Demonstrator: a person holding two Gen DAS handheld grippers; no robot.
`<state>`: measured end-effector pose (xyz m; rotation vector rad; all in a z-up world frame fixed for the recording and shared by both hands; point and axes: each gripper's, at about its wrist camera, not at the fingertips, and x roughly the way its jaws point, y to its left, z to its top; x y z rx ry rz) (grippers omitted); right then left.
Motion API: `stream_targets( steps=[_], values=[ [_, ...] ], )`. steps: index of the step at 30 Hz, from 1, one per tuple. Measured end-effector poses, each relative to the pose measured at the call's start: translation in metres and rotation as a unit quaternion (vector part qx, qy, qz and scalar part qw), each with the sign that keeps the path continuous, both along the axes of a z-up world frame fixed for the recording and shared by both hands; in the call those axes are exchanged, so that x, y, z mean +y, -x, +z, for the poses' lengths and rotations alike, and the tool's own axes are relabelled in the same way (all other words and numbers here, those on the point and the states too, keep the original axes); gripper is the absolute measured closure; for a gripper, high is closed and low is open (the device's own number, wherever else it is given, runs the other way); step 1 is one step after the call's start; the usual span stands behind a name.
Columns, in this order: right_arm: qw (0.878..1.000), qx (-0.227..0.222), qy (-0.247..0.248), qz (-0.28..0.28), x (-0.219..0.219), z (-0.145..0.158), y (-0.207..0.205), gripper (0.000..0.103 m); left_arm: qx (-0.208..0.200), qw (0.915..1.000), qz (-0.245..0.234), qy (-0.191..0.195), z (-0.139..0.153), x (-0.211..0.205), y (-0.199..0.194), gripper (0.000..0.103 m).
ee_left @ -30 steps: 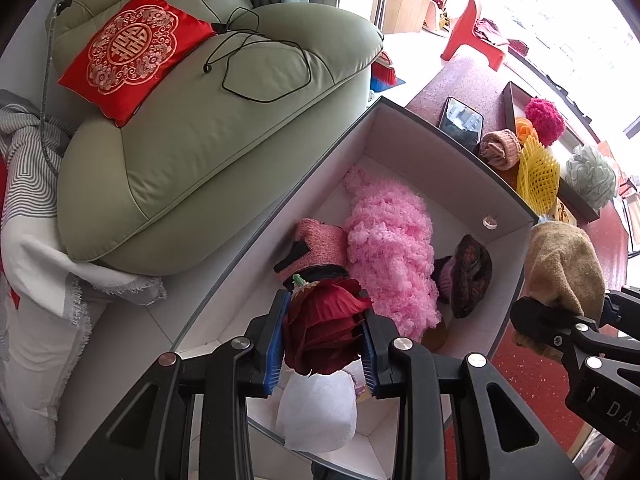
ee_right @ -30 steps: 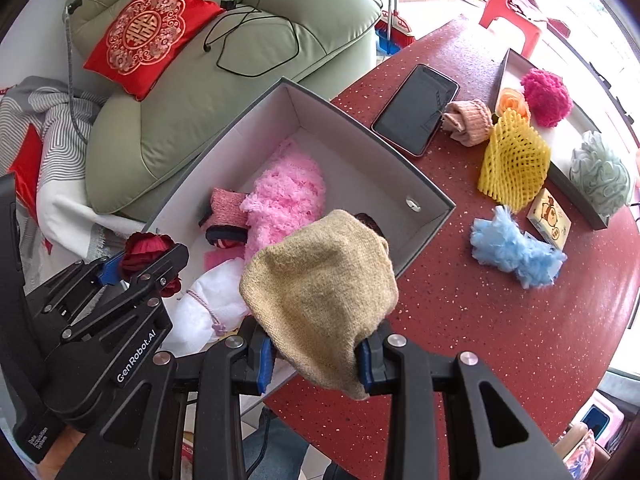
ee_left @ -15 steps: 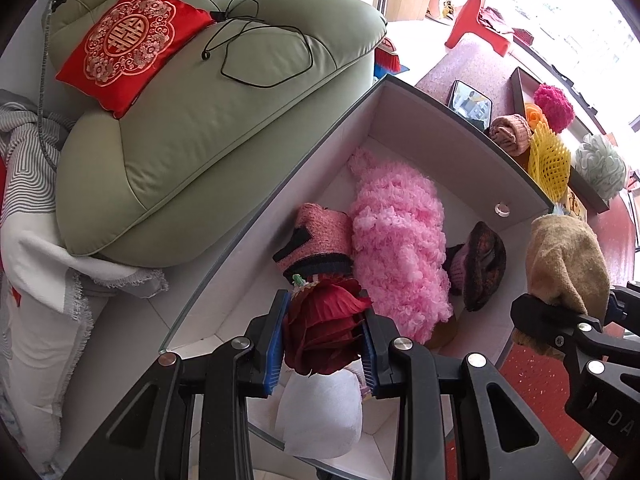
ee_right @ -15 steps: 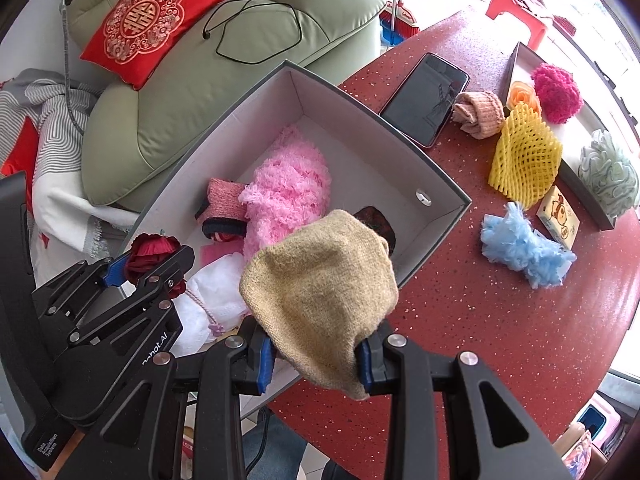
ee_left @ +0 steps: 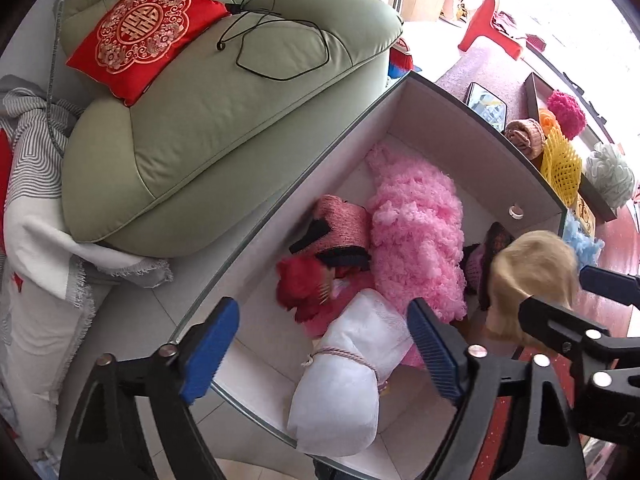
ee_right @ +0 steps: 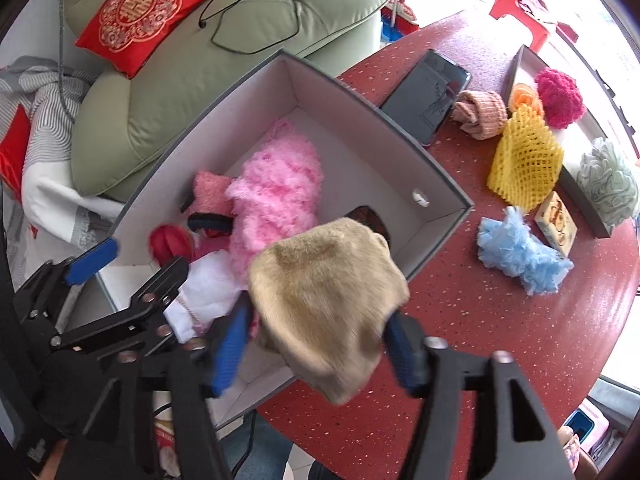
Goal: Organize soft objects
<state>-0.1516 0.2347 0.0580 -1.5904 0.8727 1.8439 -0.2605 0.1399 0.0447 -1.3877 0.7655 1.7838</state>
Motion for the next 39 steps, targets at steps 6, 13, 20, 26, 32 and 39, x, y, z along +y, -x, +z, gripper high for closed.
stream_targets(
  steps=[6,13,20,26,32,39],
  values=[
    [0.999,0.040,-0.002,-0.033,0.012,0.016,-0.019,0.000,0.005,0.9989,-0.004,-0.047,0.024,-0.013,0.006,0.001],
    [0.995,0.066,-0.027,-0.063,0.006,0.043,-0.041,0.000,-0.031,0.9985,-0.018,-0.042,0.053,-0.026,0.002,0.001],
    [0.994,0.060,-0.006,-0.092,-0.004,0.052,-0.059,0.000,-0.002,0.9996,0.023,0.017,0.050,-0.049,-0.011,0.001],
    [0.996,0.042,-0.014,-0.073,-0.014,0.052,-0.057,0.000,0.015,0.9995,0.017,0.022,0.056,-0.057,-0.024,0.001],
    [0.997,0.044,-0.011,-0.059,-0.022,0.054,-0.054,0.000,0.016,0.9995,0.015,0.021,0.058,-0.058,-0.026,0.001],
    [0.997,0.043,-0.006,-0.063,-0.024,0.052,-0.054,0.000,0.017,0.9993,0.017,0.028,0.057,-0.061,-0.027,0.001]
  ],
)
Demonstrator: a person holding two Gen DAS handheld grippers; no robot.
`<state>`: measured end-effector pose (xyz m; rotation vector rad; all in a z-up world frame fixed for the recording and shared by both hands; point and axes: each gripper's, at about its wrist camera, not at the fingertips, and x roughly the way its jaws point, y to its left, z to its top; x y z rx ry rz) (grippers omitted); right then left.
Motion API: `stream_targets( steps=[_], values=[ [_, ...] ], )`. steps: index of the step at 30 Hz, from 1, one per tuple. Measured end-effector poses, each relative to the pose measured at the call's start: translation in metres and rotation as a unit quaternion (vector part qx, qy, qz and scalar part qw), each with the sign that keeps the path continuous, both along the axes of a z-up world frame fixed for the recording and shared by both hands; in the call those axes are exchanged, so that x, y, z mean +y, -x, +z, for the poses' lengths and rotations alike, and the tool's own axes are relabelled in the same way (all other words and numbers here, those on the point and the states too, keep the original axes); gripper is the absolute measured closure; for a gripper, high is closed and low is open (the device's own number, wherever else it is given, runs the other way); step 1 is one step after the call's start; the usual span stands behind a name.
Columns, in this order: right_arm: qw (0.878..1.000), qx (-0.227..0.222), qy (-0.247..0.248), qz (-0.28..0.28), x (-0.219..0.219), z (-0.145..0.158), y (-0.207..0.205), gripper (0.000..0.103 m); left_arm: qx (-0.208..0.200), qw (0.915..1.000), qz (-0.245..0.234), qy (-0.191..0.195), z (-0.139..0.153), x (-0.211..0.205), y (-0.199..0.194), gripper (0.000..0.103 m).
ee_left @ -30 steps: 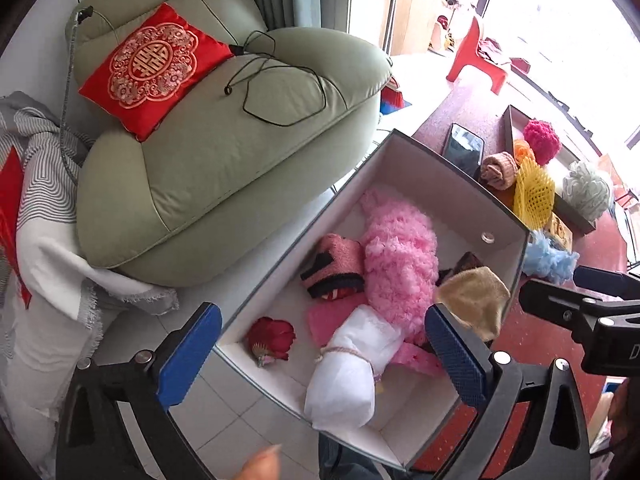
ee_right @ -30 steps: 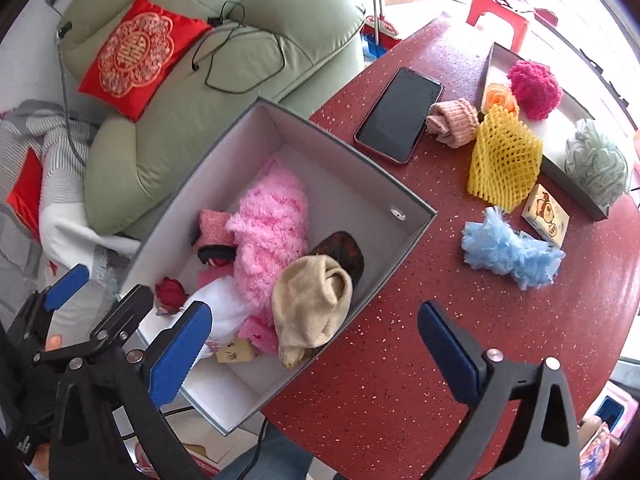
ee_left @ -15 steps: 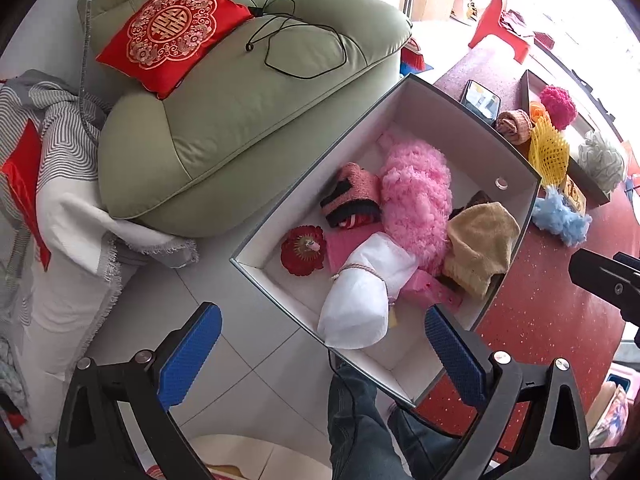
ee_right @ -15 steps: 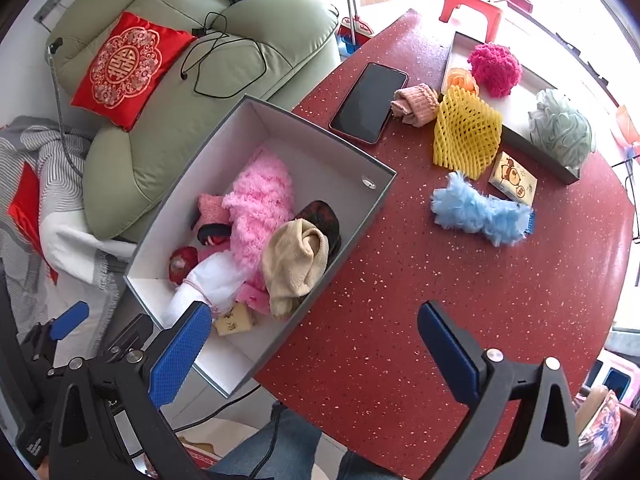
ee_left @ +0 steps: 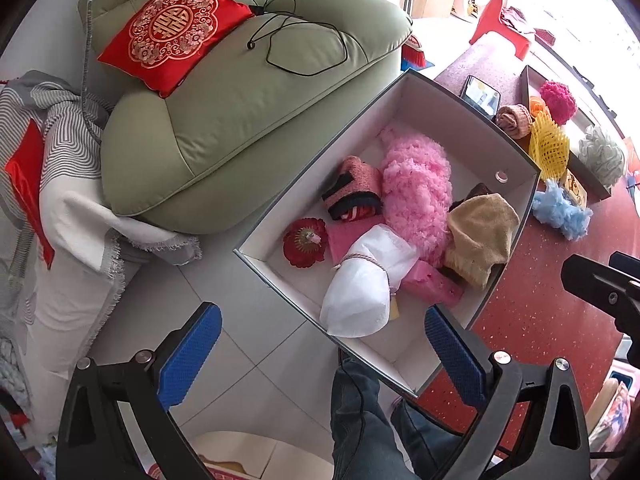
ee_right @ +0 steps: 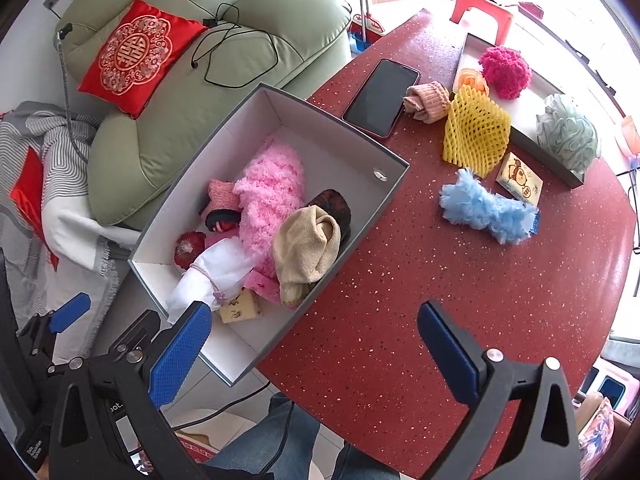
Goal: Organize soft objects
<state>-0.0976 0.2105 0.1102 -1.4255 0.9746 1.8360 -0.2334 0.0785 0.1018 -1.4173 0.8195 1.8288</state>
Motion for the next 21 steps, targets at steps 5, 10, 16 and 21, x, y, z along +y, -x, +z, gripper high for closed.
stream_targets(
  steps=[5,10,16,21],
  values=[
    [1.000,-0.001,0.002,0.001,-0.0008,-0.0010,-0.0002,0.000,0.005,1.0000,-0.001,0.001,0.0006,-0.0004,-0.0006,0.001],
    [1.000,-0.001,0.002,0.001,-0.0009,-0.0013,0.0002,0.000,0.006,1.0000,-0.004,0.003,0.0009,-0.0008,-0.0011,0.001],
    [1.000,-0.002,0.004,0.004,-0.0032,-0.0023,0.0018,0.000,0.006,1.0000,-0.002,0.004,0.0006,-0.0027,0.0000,0.001],
    [1.000,-0.003,0.005,0.009,-0.0046,-0.0034,0.0034,0.000,0.006,1.0000,0.000,0.007,-0.0004,-0.0041,0.0010,0.001]
  ],
)
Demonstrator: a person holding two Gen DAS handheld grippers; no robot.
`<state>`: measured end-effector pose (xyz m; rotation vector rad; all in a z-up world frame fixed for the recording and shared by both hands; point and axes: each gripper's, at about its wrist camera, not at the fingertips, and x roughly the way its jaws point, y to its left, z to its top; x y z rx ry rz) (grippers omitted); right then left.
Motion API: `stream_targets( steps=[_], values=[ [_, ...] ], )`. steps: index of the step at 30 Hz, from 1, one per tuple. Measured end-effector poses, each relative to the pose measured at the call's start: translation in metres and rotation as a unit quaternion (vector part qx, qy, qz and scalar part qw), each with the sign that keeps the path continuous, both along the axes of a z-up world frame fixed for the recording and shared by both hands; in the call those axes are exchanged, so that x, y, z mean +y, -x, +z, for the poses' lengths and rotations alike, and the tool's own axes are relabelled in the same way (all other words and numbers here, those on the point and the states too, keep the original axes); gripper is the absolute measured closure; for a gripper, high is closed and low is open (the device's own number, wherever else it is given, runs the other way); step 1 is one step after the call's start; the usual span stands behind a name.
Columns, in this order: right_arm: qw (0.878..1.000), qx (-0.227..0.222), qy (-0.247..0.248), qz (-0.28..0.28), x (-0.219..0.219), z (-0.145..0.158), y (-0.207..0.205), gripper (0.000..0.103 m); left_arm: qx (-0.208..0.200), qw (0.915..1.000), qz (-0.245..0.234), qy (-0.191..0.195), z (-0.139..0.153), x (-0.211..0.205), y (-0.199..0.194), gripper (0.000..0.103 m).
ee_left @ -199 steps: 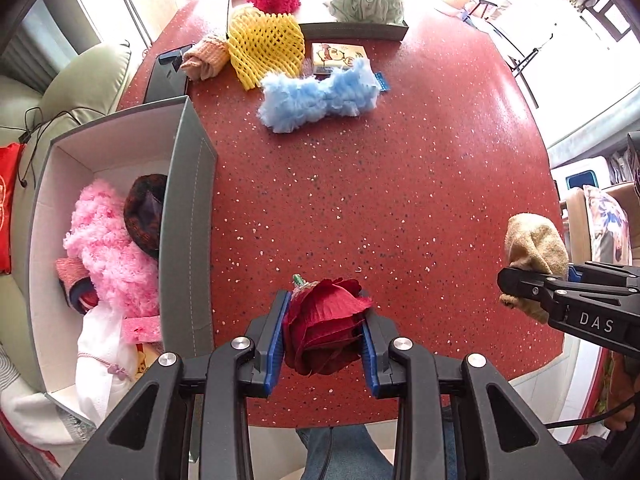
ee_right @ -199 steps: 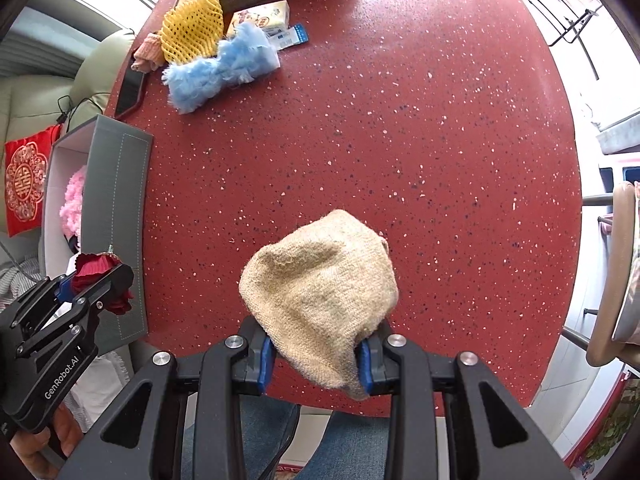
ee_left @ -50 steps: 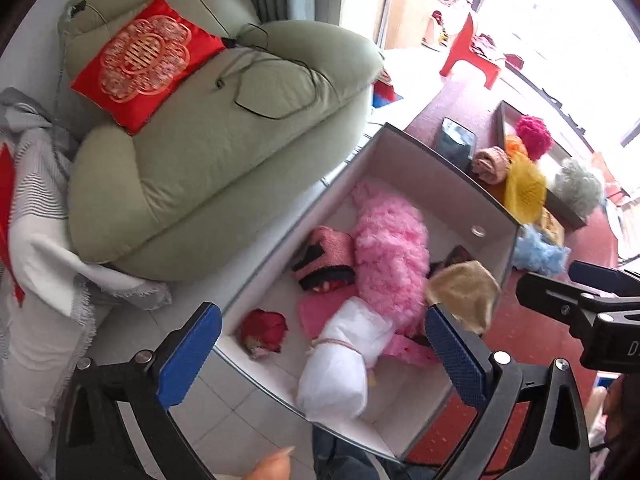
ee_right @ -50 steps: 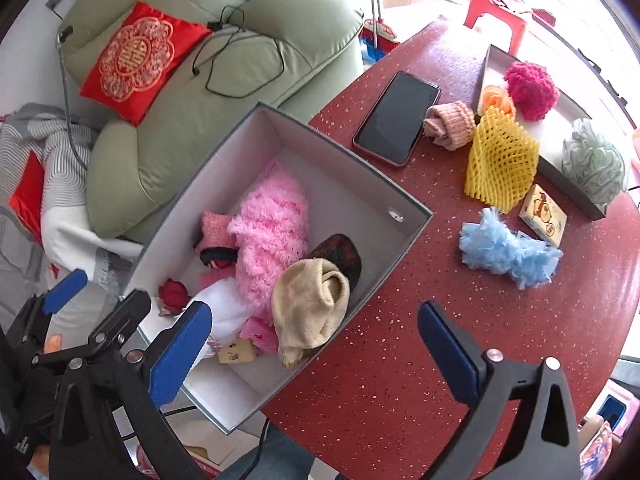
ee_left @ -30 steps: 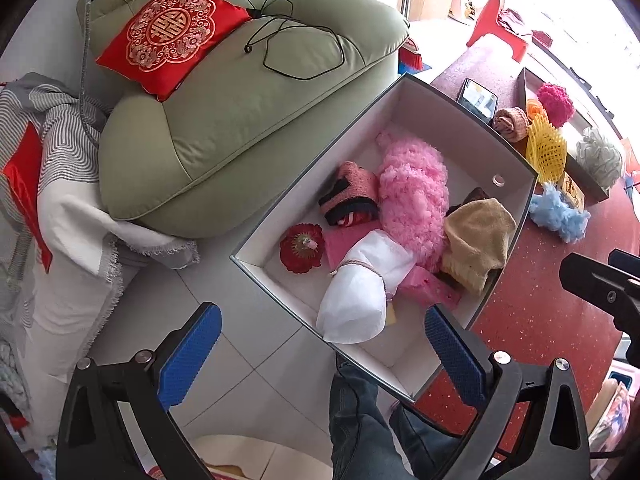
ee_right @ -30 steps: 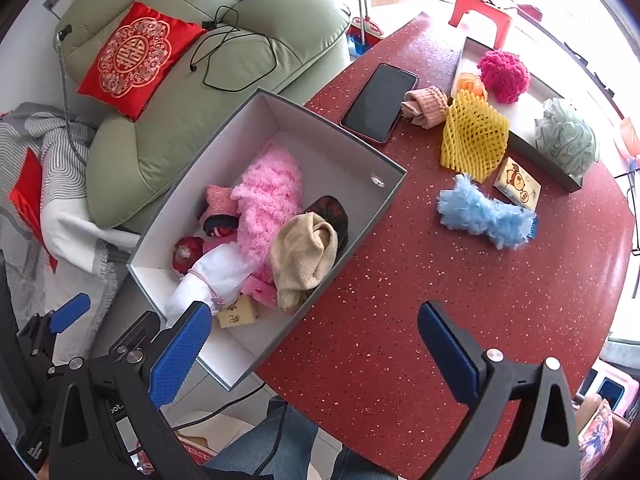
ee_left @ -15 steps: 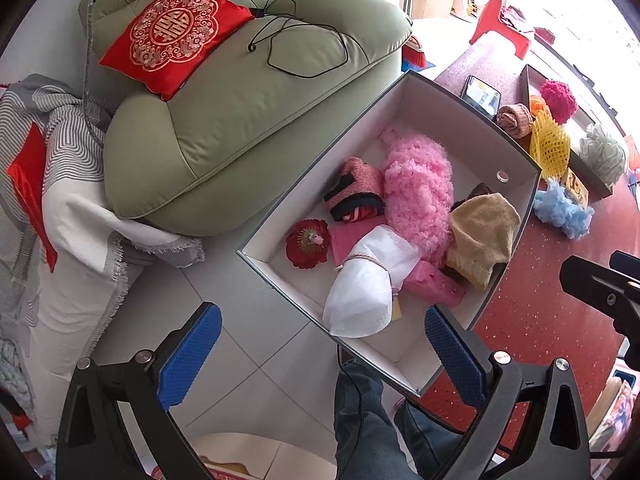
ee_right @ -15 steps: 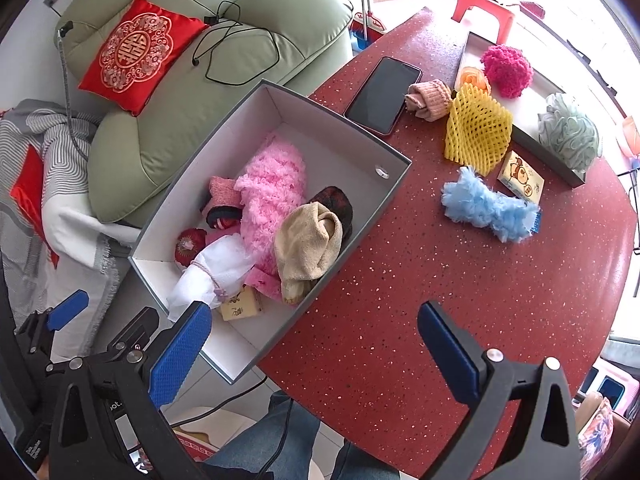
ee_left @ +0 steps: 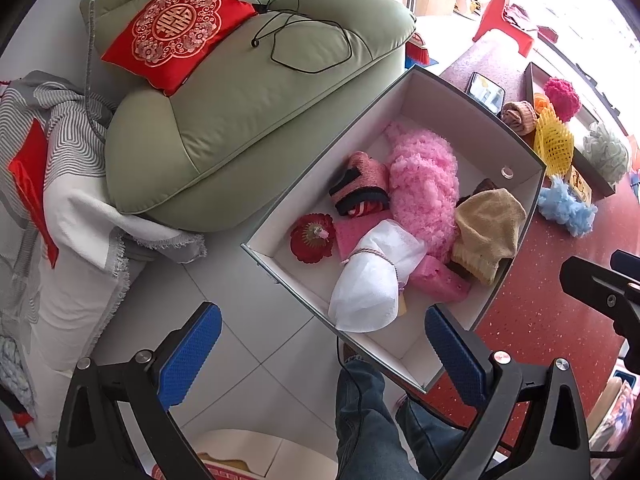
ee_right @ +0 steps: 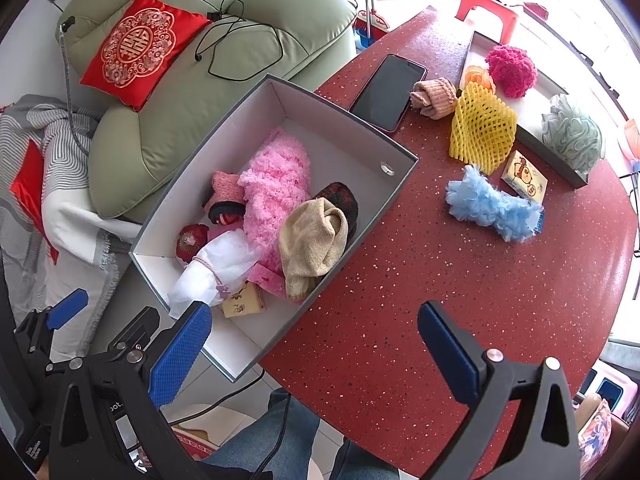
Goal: Organize soft objects
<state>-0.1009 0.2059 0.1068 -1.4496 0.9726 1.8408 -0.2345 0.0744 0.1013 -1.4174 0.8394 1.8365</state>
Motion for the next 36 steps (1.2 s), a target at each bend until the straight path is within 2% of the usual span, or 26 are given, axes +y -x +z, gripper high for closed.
stream_targets(
  steps=[29,36],
  values=[
    [1.000,-0.003,0.001,0.018,-0.010,-0.004,0.011,0.000,-0.011,0.9997,0.021,0.010,-0.007,-0.011,0.007,0.001],
    [1.000,-0.005,0.000,0.018,-0.010,-0.004,0.012,0.000,-0.009,0.9996,0.025,-0.001,-0.005,-0.013,0.009,0.001]
  ],
)
